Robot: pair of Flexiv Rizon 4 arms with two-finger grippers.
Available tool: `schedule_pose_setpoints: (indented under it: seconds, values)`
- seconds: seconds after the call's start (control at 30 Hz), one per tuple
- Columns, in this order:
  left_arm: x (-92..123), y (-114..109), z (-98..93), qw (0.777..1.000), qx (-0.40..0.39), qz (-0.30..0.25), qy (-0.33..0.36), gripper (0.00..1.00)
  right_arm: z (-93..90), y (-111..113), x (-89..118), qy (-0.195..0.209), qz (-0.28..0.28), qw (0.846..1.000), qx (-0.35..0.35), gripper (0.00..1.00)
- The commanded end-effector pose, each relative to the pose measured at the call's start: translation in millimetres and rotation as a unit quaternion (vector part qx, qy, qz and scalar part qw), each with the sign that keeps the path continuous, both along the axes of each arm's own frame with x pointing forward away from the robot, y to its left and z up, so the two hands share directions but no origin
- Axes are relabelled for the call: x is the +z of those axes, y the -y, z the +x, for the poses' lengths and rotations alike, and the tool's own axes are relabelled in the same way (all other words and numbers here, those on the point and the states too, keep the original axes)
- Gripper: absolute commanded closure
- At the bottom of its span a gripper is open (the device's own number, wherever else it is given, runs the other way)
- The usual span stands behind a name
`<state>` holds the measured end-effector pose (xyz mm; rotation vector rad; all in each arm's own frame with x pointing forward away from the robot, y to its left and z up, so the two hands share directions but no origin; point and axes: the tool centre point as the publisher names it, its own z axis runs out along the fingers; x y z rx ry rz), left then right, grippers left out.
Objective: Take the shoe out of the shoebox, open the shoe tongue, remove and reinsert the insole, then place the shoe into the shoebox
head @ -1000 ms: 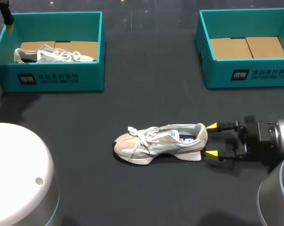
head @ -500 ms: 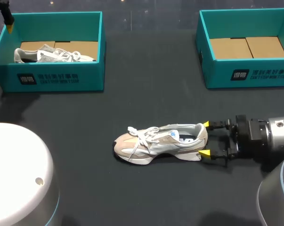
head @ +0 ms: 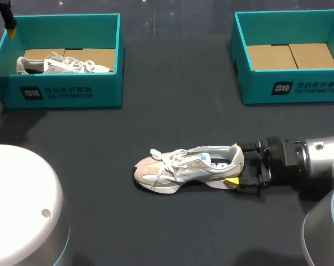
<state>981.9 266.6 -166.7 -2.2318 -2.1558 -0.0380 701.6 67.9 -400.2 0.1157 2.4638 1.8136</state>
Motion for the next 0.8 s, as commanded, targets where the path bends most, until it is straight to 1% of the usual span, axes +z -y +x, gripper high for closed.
schedule_pose_setpoints:
  seconds: [0.03,0.27,0.77,0.8]
  values:
    - [0,0,-0.1,1.0,-0.001,0.001,0.0,0.0,1.7,-7,-5,0.0,-0.001,1.0,0.001,0.0]
    - [0,0,-0.1,1.0,-0.001,0.001,0.0,0.0,2.0,-16,-9,0.001,0.001,1.0,0.007,0.0]
    - [0,0,-0.1,1.0,-0.001,0.001,0.0,0.0,2.6,-28,-12,0.004,0.003,1.0,0.013,0.0]
    - [0,0,-0.1,1.0,-0.001,0.001,0.0,0.0,2.7,-28,-12,0.004,0.003,1.0,0.013,0.11]
